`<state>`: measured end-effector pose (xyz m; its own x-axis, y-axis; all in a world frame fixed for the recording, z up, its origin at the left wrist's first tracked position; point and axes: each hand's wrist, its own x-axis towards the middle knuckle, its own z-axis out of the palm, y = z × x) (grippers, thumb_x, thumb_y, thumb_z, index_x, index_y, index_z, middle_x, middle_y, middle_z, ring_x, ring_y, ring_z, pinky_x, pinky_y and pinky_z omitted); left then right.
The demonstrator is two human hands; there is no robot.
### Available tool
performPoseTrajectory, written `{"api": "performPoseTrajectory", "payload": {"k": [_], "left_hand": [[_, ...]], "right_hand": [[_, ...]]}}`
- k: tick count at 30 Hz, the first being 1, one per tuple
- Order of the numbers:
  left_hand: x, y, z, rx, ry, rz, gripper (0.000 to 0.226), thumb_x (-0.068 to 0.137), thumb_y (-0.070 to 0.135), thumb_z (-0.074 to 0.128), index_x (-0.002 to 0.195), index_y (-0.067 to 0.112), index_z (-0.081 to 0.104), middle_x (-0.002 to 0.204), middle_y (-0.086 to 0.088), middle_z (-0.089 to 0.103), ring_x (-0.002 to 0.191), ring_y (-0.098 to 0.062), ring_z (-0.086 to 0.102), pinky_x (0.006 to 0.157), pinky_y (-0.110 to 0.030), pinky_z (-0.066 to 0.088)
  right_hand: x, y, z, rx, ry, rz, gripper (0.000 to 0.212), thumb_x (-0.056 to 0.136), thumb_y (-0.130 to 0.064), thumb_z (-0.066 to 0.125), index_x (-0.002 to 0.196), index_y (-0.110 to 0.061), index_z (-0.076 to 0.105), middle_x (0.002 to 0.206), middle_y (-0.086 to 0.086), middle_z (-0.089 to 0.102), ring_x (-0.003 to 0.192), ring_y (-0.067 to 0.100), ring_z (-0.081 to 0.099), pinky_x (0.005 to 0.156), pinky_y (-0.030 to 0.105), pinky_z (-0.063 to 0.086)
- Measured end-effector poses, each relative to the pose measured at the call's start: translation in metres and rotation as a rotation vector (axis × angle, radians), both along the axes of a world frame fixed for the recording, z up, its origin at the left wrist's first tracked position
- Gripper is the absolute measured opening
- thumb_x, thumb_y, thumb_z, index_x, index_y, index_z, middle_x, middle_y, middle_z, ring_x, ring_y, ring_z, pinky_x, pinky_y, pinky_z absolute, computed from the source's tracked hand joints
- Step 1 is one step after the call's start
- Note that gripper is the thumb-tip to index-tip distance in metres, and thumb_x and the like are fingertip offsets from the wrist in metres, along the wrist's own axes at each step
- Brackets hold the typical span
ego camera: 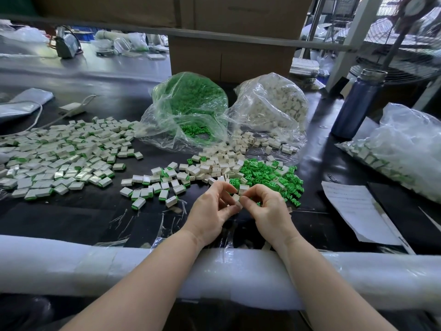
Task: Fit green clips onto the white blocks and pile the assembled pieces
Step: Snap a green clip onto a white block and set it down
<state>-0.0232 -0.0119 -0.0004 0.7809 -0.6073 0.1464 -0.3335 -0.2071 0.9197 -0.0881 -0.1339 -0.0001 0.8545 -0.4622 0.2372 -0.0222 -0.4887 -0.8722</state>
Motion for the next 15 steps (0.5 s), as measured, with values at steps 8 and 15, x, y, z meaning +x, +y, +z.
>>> {"api": "performPoseTrajectory", "payload": {"k": [8, 15], "left_hand": [[0.002, 0.002, -0.001, 0.012, -0.088, 0.093, 0.019, 0.084, 0.010, 0.066, 0.091, 0.027, 0.060, 0.075, 0.006, 0.058, 0.067, -0.006, 0.056, 0.070, -0.018, 0.051], [0.011, 0.006, -0.002, 0.042, -0.123, 0.404, 0.018, 0.087, 0.006, 0.061, 0.097, 0.018, 0.070, 0.100, -0.001, 0.055, 0.081, -0.013, 0.058, 0.079, -0.018, 0.048]], "right_hand": [[0.000, -0.003, -0.002, 0.009, -0.029, -0.062, 0.009, 0.084, -0.012, 0.066, 0.077, -0.015, 0.062, 0.070, -0.004, 0.059, 0.065, 0.007, 0.051, 0.064, 0.017, 0.043], [0.001, -0.011, -0.007, -0.072, -0.004, -0.228, 0.011, 0.085, -0.018, 0.066, 0.075, -0.017, 0.061, 0.072, -0.003, 0.058, 0.067, 0.010, 0.050, 0.062, 0.020, 0.037]]}}
